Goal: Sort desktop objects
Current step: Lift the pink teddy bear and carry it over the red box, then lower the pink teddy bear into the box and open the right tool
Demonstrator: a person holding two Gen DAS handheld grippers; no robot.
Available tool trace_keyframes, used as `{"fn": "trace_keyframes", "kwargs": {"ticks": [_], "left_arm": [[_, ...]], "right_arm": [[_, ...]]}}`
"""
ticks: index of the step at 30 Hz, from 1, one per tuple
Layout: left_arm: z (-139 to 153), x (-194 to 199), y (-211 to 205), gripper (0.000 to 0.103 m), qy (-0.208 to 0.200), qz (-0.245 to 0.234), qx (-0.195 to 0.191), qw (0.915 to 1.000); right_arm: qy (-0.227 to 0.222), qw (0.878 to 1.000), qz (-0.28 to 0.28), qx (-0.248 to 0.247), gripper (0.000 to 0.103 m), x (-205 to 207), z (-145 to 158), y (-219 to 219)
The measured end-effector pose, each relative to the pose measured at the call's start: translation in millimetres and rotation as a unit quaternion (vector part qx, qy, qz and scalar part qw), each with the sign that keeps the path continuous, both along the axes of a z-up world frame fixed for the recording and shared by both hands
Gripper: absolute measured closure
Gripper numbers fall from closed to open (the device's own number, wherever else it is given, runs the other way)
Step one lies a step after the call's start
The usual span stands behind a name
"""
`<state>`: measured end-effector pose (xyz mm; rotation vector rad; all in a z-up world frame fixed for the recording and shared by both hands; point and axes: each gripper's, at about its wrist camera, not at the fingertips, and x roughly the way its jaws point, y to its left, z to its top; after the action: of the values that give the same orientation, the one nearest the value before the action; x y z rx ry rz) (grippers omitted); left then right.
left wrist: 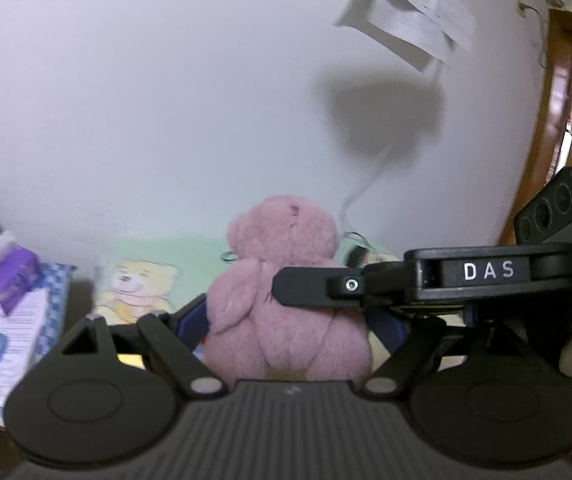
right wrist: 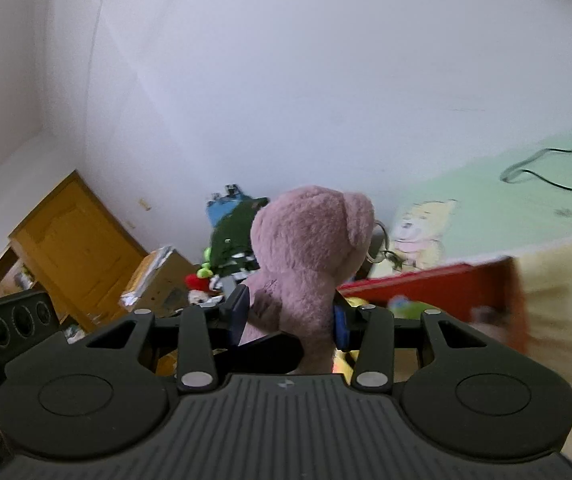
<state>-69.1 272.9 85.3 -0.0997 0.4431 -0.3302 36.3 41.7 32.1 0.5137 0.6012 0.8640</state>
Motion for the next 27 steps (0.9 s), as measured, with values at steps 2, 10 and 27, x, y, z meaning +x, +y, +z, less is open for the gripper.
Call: {"fn": "trace_keyframes", "kwargs": {"ticks": [2, 10, 27], "left_arm": [[-1, 2, 14, 0.02, -0.001, 0.015, 0.0, 0.9999], [-28, 7, 54, 0.018, 0.041, 0.066, 0.001, 0.997], [-87, 30, 59, 0.016, 0.117, 0.05, -0.028, 0.9915]], "right_arm": [[-0.002, 1.0, 0.013, 0.003, 0.059, 8, 2, 20], [0.024, 0.998, 0.063, -0.007, 0.059, 32, -17, 79], [0.038, 0.992, 0.062, -0.1, 0.059, 33, -55, 96]]}}
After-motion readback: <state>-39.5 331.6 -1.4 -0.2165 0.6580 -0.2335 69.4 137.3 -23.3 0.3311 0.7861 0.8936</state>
